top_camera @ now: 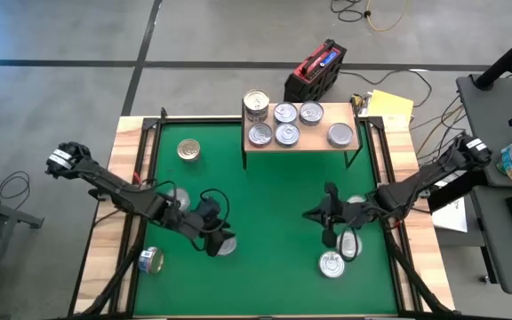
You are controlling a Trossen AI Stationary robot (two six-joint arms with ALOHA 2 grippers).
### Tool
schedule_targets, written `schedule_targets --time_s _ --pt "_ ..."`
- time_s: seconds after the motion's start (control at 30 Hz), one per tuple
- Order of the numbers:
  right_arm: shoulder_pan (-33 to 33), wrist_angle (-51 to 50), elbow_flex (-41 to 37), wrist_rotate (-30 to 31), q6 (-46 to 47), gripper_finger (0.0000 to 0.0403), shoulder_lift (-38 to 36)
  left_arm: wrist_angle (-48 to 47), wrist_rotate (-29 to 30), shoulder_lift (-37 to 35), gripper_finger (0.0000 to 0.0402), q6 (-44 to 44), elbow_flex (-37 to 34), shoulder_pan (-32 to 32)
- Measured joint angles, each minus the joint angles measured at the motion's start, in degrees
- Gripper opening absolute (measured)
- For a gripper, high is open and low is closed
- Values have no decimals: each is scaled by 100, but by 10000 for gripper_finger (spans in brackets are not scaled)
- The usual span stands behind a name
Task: Stack canned seafood by type on shelf
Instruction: Put the yellow/blue tuna can on the shelf
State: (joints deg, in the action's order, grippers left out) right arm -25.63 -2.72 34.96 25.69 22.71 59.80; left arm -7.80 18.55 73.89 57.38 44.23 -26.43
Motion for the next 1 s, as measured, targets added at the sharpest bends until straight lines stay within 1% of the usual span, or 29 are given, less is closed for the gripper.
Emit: schedule_targets --time_s 0.33,0.57,0.67,0.83,1.0 --pt "-95 231 -4 -15 135 9 451 -52 -64 -2 184 475 0 -540" --pt "-578 300 -8 -18 536 9 533 -277 -61 32 184 494 0 -663" --pt "-681 579 -7 -23 876 9 523 -321 -111 221 184 318 0 -738" --pt "-597 732 -7 -51 1681 9 522 -333 -164 705 178 164 1 -805" --pt "-386 809 16 -317 1646 9 534 -367 -208 1114 157 118 4 -805"
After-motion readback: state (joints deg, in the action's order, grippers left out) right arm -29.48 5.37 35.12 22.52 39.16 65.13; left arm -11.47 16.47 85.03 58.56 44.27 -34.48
